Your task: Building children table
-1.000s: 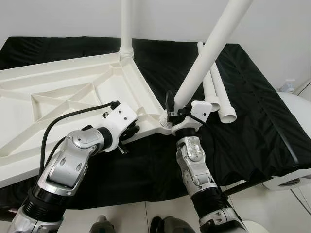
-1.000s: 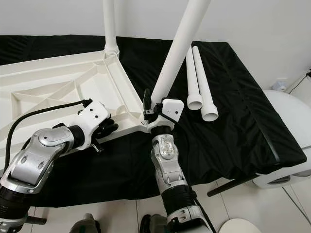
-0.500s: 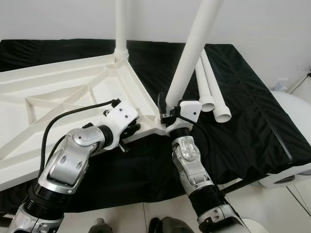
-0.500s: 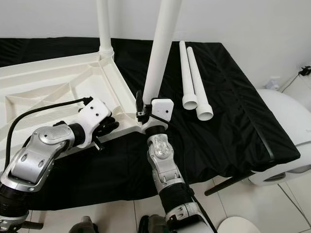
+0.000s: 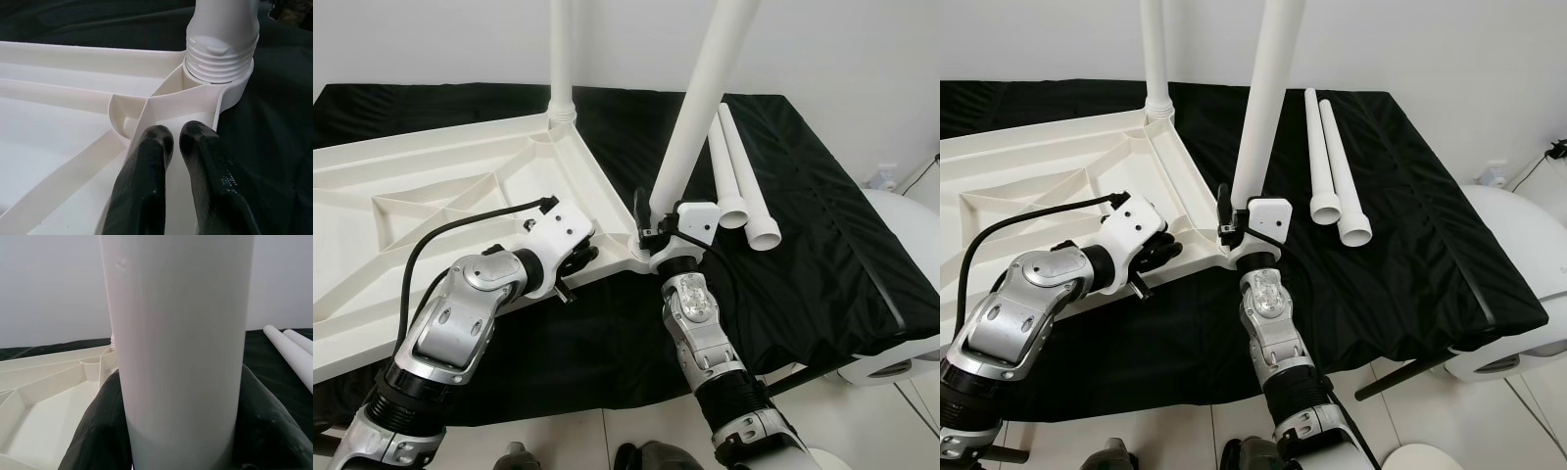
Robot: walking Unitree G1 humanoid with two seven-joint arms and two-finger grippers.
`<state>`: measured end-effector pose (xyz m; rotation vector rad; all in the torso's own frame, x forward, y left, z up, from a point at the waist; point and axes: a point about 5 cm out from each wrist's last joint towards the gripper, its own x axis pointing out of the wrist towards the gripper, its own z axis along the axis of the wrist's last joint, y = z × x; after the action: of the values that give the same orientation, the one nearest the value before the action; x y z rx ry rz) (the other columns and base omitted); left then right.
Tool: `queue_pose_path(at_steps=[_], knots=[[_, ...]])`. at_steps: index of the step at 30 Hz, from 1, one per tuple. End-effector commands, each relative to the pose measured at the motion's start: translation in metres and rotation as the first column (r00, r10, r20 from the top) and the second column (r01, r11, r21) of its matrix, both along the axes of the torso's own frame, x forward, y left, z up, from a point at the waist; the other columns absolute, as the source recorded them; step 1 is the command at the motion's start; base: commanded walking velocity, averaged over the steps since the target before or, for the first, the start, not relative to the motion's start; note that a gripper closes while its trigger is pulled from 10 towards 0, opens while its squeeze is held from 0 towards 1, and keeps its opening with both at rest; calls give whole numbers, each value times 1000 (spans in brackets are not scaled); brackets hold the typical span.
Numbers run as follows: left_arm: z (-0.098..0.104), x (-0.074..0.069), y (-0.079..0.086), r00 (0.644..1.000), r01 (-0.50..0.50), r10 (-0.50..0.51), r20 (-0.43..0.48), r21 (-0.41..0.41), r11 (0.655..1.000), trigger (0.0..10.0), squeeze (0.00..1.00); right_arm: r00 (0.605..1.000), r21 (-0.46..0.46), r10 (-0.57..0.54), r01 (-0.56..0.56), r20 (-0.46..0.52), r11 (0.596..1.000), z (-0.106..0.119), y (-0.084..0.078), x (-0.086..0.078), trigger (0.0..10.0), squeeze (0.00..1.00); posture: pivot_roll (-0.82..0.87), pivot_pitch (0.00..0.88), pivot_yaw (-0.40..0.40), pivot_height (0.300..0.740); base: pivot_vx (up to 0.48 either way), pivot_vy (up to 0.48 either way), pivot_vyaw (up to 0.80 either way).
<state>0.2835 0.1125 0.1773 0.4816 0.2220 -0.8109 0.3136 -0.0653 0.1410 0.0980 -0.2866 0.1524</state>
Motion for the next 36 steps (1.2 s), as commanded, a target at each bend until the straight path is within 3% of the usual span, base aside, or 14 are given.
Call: queue_pose_path(at_steps=[1,20,21,23,24,25,28,29,36], knots=[[2,2,-3,1000,1,-1,17,0,1000,10000,0,960,-51,-84,73,-269,996,-57,-22,-7,10000,0,55,62,-72,740,0,0,0],[3,4,-4,1000,9,-9,27,-2,1000,10000,0,942,-48,-147,139,-303,989,-65,-27,-10,10000,0,58,62,-71,740,0,0,0],[3,4,-4,1000,9,-9,27,-2,1000,10000,0,944,-43,-140,133,-299,990,-64,-27,-10,10000,67,57,61,-71,740,0,0,0],[3,4,-4,1000,9,-9,27,-2,1000,10000,0,944,-43,-140,133,-299,990,-64,-27,-10,10000,67,57,61,-71,740,0,0,0],[3,4,-4,1000,10,-10,27,-2,1000,10000,0,946,-41,-139,132,-294,990,-64,-27,-10,10000,851,57,61,-72,740,0,0,0],[3,4,-5,1000,9,-9,27,-3,1000,10000,0,950,-26,-118,116,-289,993,-62,-26,-10,10000,1000,57,60,-72,740,0,0,0],[3,4,-5,1000,9,-9,28,-3,1000,10000,0,952,-27,-117,114,-283,993,-62,-26,-10,10000,1000,57,59,-73,740,0,0,0],[3,5,-5,1000,9,-9,28,-5,1000,10000,0,954,-32,-119,114,-277,993,-61,-26,-10,10000,0,56,59,-73,740,0,0,0],[3,4,-6,1000,10,-10,29,-7,1000,10000,0,958,-33,-114,109,-261,993,-59,-25,-9,10000,0,55,59,-75,740,0,0,0]])
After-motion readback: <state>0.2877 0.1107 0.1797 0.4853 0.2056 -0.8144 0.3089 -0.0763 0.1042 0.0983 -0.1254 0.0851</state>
